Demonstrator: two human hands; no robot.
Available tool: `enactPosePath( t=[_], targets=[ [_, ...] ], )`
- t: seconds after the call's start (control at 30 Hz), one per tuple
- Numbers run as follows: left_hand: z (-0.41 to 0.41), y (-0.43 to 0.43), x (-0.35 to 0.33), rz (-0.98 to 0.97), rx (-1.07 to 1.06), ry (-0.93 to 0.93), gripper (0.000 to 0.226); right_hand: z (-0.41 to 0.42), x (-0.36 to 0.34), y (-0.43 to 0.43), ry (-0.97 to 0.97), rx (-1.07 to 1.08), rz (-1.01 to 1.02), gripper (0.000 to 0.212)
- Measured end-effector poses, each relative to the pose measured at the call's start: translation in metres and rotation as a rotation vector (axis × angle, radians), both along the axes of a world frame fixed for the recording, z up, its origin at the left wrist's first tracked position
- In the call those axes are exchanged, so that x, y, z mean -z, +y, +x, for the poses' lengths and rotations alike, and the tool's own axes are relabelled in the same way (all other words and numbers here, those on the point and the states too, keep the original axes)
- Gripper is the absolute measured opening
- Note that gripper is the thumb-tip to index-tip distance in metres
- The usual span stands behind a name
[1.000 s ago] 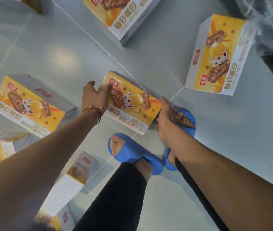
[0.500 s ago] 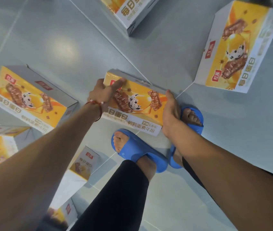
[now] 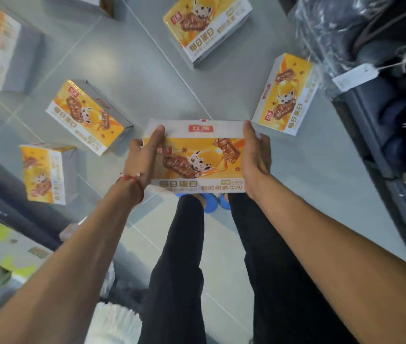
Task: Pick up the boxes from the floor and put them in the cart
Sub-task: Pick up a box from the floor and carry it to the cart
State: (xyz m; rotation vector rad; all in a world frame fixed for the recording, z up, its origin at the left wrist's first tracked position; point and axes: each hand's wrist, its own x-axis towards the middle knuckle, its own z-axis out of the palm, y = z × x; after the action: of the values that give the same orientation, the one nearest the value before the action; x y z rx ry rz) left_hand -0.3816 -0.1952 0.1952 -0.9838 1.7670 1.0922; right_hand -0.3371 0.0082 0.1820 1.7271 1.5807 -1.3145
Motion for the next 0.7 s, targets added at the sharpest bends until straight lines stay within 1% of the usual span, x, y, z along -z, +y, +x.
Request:
enactPosePath(
  t=[0.07, 0.17, 0.37, 0.47, 0.53, 0.7],
  targets=[
    [0.009, 0.004, -0.036, 0.035, -0.023, -0.008, 0.089, 0.003, -0.04, 0.01, 0.04, -0.006, 0.018, 0.039],
    [0.026, 0.01, -0.09, 0.056, -0.07, 0.023, 0.076, 0.008, -0.098, 0.023, 0.123, -0.033, 0.018, 0.028],
    [0.047, 0.017, -0.193, 0.073, -0.113, 0.192, 0.074, 0.014, -0.206, 0.032, 0.293, -0.084, -0.03, 0.029],
    [0.044, 0.015, -0.249, 0.082, -0.155, 0.245, 0.063, 0.015, -0.25, 0.032, 0.396, -0.065, -0.068, 0.03],
    [0.042, 0.014, -0.283, 0.076, -0.169, 0.293, 0.052, 0.016, -0.276, 0.03, 0.47, -0.064, -0.079, 0.029],
    [0.05, 0.015, -0.353, 0.026, -0.222, 0.436, 0.026, 0.018, -0.338, 0.028, 0.65, -0.072, -0.124, 0.016]
  ],
)
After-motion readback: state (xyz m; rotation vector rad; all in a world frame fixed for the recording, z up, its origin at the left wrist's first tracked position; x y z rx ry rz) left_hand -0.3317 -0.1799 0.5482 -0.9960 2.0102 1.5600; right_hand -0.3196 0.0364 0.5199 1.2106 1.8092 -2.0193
